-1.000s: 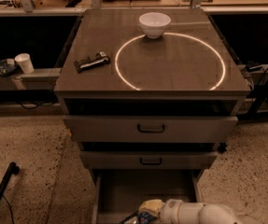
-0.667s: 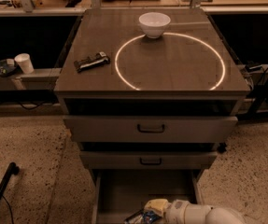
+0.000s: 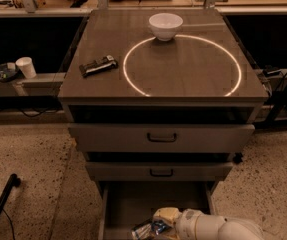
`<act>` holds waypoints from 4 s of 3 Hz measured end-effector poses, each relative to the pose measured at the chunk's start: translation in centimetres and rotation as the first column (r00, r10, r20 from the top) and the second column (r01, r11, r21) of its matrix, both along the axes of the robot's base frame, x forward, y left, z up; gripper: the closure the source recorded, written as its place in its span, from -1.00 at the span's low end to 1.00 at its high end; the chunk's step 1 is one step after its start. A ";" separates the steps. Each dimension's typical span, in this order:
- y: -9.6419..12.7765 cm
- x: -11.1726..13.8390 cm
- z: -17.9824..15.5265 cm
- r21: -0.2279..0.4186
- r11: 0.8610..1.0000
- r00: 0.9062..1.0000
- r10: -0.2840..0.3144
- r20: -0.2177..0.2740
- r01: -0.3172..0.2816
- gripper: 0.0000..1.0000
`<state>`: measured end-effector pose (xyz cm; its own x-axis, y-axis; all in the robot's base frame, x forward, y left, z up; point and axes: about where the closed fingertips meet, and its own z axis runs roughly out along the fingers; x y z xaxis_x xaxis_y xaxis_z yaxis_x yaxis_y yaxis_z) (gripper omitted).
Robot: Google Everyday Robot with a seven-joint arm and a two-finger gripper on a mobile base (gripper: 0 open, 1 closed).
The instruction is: Pick redbull can from bottom drawer and place on counter
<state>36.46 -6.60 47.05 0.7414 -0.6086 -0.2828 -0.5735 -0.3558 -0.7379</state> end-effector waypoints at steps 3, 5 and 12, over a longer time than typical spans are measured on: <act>-1.8 5.0 23.4 -0.013 0.982 0.924 -0.173 0.340 0.189 1.00; -2.9 5.6 24.4 -0.064 0.959 0.909 -0.240 0.340 0.277 1.00; -4.9 27.1 39.9 -0.077 0.791 0.786 -0.584 0.202 0.607 1.00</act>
Offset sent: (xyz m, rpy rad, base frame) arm 0.0704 -0.0269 0.2351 -0.0523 -0.3289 -0.1894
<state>63.54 -11.48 86.94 0.2463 -0.9659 -0.0794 -0.5817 -0.0818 -0.8093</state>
